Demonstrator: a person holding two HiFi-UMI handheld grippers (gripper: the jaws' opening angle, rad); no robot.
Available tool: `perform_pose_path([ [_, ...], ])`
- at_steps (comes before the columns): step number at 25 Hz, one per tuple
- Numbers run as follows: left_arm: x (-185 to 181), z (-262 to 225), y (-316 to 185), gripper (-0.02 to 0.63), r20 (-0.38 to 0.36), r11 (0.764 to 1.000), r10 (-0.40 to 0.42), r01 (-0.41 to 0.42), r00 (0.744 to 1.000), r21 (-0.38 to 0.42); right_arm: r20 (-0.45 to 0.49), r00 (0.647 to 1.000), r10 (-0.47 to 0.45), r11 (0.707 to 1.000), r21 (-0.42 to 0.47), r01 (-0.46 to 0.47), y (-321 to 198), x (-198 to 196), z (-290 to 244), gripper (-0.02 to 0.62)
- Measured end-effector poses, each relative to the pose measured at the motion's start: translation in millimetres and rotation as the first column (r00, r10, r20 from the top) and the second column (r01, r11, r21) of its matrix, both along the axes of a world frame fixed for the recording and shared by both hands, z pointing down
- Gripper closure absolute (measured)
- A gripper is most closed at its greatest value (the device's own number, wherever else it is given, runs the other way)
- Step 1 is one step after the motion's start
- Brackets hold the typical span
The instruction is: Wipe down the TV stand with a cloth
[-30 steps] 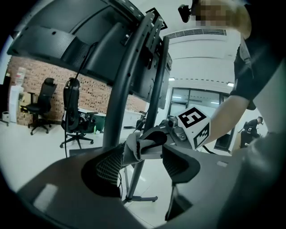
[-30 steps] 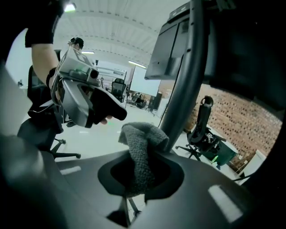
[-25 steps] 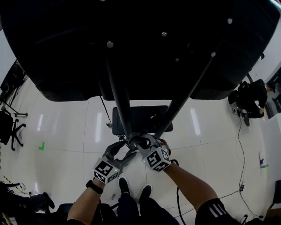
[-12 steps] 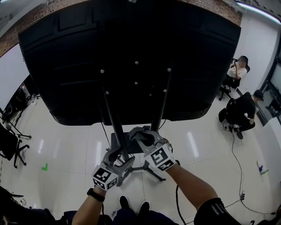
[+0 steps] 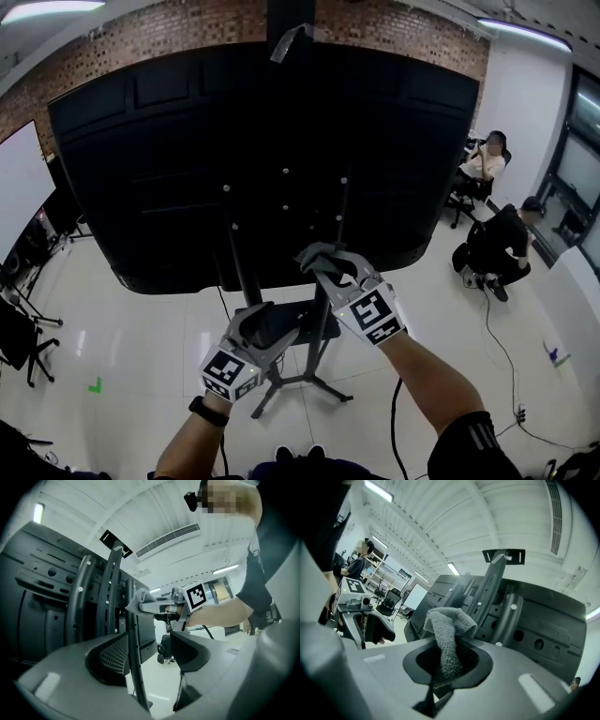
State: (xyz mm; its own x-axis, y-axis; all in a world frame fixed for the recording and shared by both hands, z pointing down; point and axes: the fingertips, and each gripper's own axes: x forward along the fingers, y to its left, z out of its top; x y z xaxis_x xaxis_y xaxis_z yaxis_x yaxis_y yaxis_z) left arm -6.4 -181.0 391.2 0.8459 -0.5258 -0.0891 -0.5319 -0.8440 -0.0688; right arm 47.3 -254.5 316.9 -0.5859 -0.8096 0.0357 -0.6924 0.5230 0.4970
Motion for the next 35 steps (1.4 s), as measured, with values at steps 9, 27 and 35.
perform_pose_path([
  [9, 1.5, -39.1, -2.3, 0.304, -0.003, 0.994, 0.087, -0.087, 0.996, 0.061, 0.117, 0.985, 0.126, 0.991, 0.035, -0.131, -20.3, 47.2, -73.7, 0.558],
  [27, 55.8, -100.3, -44.9, 0.307, -0.002, 0.988, 0.051, -0.051, 0.999, 0.147, 0.055, 0.992, 0.110, 0.973, 0.199, -0.119, -70.9, 95.1, -178.7, 0.558],
  [35, 72.2, -90.5, -66.5, 0.307, 0.007, 0.993, -0.002, 0.001, 1.000, 0.119, -0.026, 0.998, 0.056, 0.981, 0.190, -0.050, -87.4, 92.9, -148.8, 0.559],
])
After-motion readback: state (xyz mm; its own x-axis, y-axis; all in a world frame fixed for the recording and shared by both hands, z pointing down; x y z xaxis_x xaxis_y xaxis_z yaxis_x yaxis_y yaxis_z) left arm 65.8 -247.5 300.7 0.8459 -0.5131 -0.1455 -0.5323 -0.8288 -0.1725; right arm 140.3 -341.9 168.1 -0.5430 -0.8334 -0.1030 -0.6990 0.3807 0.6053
